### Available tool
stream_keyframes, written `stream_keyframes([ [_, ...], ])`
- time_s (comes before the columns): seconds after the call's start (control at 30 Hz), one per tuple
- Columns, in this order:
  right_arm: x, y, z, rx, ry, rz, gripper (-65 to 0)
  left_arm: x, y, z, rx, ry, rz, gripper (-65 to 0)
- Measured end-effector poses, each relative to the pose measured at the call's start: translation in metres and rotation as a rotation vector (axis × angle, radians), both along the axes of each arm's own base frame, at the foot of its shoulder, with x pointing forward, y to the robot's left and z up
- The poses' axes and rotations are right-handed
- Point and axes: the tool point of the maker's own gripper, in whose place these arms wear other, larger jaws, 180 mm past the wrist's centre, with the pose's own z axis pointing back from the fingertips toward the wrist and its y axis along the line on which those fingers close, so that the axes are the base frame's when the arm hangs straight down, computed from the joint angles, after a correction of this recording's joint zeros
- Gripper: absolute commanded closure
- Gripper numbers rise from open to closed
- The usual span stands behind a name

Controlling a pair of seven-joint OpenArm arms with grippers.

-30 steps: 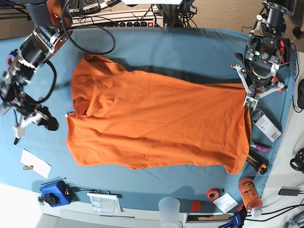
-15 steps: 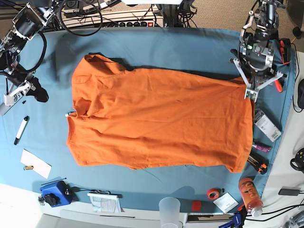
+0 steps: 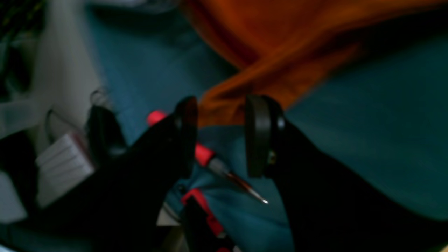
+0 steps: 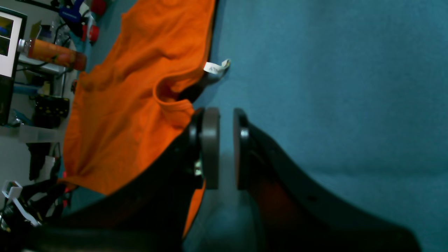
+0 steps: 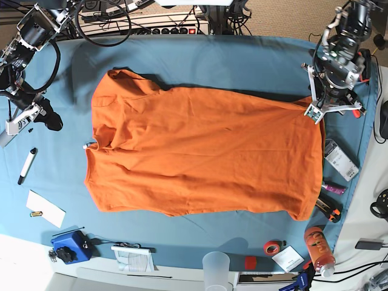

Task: Layout the t-shirt on the table in an organized manner, then fold the t-shirt properly
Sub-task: 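Release the right gripper and pull the left-held edge taut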

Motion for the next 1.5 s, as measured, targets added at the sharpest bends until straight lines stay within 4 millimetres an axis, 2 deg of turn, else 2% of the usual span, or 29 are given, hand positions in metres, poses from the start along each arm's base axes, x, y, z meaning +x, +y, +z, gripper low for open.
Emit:
stream_keyframes([
  [0.07,0.000,0.000,0.000,0.000,0.000,0.000,-8.2,0.008,0.001,0.007,0.006,-0.013,-0.039,-23.7],
  [0.17,0.000,0.000,0.000,0.000,0.000,0.000,-8.2,0.018,-0.011,0.013,-0.048,0.006,-0.128,-23.7],
  [0.3,0.000,0.000,0.000,0.000,0.000,0.000,-8.2,0.015,-0.025,0.009,-0.101,0.059,-0.209,-23.7],
  [0.5,0.000,0.000,0.000,0.000,0.000,0.000,-8.2,-0.003,-0.006,-0.021,-0.072,0.209,-0.188,-23.7],
  [0.7,0.000,0.000,0.000,0.000,0.000,0.000,-8.2,-0.005,0.001,-0.026,-0.066,0.228,-0.154,-23.4],
  [0.8,0.000,0.000,0.000,0.000,0.000,0.000,-8.2,-0.008,0.008,-0.027,-0.050,0.241,-0.107,-16.8],
  [0.9,0.000,0.000,0.000,0.000,0.000,0.000,-8.2,-0.015,0.020,-0.027,-0.022,0.273,-0.015,-2.6],
  [0.93,0.000,0.000,0.000,0.000,0.000,0.000,-8.2,-0.017,0.023,-0.026,-0.013,0.279,0.018,0.0],
  [1.0,0.000,0.000,0.001,0.003,-0.004,0.000,-8.2,-0.018,0.026,-0.021,-0.007,0.269,0.078,0.0],
  [1.1,0.004,0.002,0.008,0.029,-0.040,-0.001,-8.2,-0.014,0.021,-0.013,-0.022,0.229,0.094,0.0],
  [1.17,0.005,0.003,0.011,0.043,-0.059,-0.001,-8.2,-0.019,0.017,-0.011,-0.027,0.223,0.093,0.0],
  [1.37,0.003,0.005,0.013,0.066,-0.076,-0.005,-8.1,-0.053,-0.012,-0.016,-0.092,0.259,0.068,0.0],
  [1.5,-0.011,0.007,0.007,0.094,-0.063,-0.007,-8.1,-0.071,-0.032,-0.028,-0.162,0.285,0.066,0.0],
])
